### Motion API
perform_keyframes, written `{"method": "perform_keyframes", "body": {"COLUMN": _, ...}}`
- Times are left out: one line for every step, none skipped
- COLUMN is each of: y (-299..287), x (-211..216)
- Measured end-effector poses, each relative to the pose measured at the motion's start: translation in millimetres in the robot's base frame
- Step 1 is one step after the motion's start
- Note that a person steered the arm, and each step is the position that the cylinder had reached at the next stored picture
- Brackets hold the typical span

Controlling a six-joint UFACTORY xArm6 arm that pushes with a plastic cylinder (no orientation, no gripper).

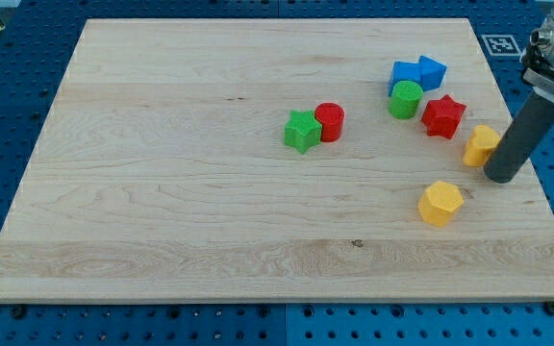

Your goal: Move your arm towards the yellow hexagon

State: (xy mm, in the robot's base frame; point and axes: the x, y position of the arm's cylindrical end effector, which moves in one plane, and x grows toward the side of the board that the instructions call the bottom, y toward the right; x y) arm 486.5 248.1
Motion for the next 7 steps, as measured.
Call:
{"method": "perform_keyframes", "body": {"y": 42, "x": 0}}
{"method": "perform_keyframes", "body": {"y": 57, "x": -18}}
{"method": "perform_keyframes", "body": {"y": 35, "x": -26}}
{"method": "perform_keyframes", "body": {"y": 20, "x": -26}}
{"method": "perform_keyframes", "body": {"y": 20, "x": -19}}
{"method": "perform_keyframes", "body": {"y": 24, "x": 4}}
{"method": "perform_keyframes", "body": {"y": 24, "x": 10}}
